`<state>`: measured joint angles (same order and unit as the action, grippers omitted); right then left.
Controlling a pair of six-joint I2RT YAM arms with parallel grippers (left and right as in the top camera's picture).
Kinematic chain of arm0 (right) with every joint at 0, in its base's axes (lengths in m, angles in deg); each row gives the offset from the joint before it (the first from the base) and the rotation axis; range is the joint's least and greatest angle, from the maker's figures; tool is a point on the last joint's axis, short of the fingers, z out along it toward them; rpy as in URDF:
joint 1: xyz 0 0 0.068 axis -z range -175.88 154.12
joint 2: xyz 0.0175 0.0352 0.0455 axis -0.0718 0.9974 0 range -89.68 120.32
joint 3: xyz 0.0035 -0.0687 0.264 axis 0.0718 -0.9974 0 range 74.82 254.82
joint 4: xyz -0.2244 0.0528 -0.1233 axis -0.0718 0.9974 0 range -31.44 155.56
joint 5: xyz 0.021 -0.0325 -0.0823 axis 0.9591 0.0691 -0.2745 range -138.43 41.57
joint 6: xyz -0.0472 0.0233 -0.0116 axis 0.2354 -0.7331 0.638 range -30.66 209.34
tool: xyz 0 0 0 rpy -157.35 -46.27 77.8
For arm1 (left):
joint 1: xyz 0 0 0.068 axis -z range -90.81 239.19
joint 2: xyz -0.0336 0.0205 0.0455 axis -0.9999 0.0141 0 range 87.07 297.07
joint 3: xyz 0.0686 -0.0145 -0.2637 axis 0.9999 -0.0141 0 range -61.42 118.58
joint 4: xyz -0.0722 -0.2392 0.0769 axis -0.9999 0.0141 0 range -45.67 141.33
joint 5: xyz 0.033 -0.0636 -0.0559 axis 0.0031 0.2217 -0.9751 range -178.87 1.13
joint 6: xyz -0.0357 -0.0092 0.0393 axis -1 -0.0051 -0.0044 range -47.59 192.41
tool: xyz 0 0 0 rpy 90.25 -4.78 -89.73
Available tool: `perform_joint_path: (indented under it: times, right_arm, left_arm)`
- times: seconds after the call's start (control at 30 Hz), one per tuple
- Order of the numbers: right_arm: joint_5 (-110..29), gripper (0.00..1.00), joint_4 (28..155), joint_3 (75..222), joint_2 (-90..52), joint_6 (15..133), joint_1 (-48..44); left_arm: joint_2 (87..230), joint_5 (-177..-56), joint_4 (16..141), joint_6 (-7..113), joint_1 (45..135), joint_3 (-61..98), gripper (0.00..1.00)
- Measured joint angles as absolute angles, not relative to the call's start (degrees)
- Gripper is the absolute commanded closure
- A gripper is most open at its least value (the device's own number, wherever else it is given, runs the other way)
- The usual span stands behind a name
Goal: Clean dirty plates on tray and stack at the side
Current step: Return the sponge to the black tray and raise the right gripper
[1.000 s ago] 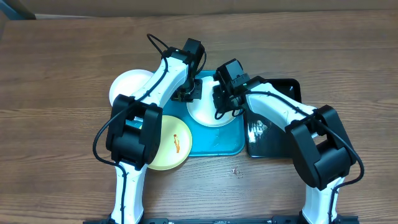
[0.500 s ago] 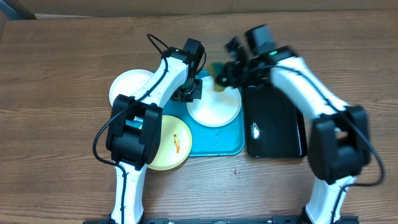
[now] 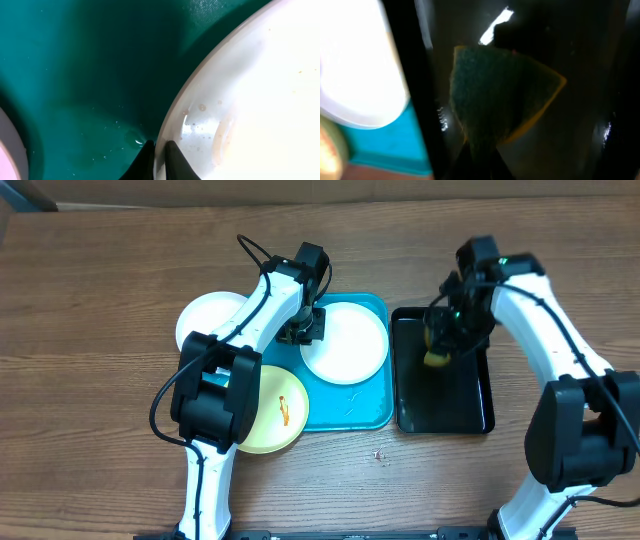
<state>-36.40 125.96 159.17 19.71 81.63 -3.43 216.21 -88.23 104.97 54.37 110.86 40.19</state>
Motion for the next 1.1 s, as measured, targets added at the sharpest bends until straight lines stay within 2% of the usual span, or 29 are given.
perform_joint_path:
  times: [0.03, 0.07, 0.13, 0.17, 0.3, 0.4, 0.53, 0.6, 0.67, 0.77, 0.83, 0.87, 1.1]
  right_arm:
    - [-37.0, 0.96, 123.9, 157.1, 19.7, 81.4, -3.6]
    - [-37.5, 0.90, 121.5, 154.6, 19.7, 81.1, -3.8]
    - [-38.3, 0.67, 118.1, 151.0, 19.7, 80.1, -3.9]
    - [-38.6, 0.62, 116.7, 149.4, 19.7, 80.0, -3.9]
    - [-38.3, 0.48, 118.9, 148.9, 19.7, 81.1, -3.9]
    - [-38.1, 0.45, 124.1, 152.7, 19.8, 82.1, -3.7]
    - [-38.4, 0.40, 129.0, 161.8, 19.8, 82.6, -2.4]
    - [-38.4, 0.30, 130.3, 165.5, 19.8, 82.6, -0.9]
    - [-38.4, 0.25, 130.6, 167.9, 19.8, 82.8, 1.3]
    - [-38.5, 0.16, 130.6, 169.1, 19.8, 82.9, 5.6]
    - [-38.7, 0.02, 131.1, 169.1, 19.8, 82.9, 8.8]
    - [-38.8, 0.00, 131.4, 169.1, 19.8, 82.7, 10.6]
    - [-39.4, 0.00, 131.7, 169.1, 19.8, 83.1, 18.5]
  left_arm:
    - [216.2, -88.2, 105.0, 54.4, 110.9, 40.2, 0.89]
    - [216.2, -88.2, 105.0, 54.4, 110.9, 40.2, 0.86]
    - [216.2, -88.2, 105.2, 54.5, 110.9, 40.2, 0.75]
    - [216.2, -88.2, 105.2, 54.5, 110.9, 40.2, 0.69]
    - [216.2, -88.2, 105.2, 54.3, 110.9, 40.2, 0.57]
    - [216.2, -88.2, 105.2, 54.4, 110.9, 40.2, 0.55]
    - [216.2, -88.2, 105.8, 54.4, 110.9, 40.2, 0.62]
    - [216.2, -88.2, 106.1, 54.4, 110.9, 40.2, 0.66]
    - [216.2, -88.2, 106.2, 54.4, 110.9, 40.2, 0.76]
    - [216.2, -88.3, 106.4, 54.1, 110.9, 40.2, 0.96]
    - [216.2, -88.7, 106.4, 54.2, 110.9, 40.2, 0.96]
    - [216.2, -88.8, 106.4, 54.1, 110.9, 40.2, 0.96]
    - [216.2, -89.0, 113.9, 54.6, 110.2, 42.9, 0.96]
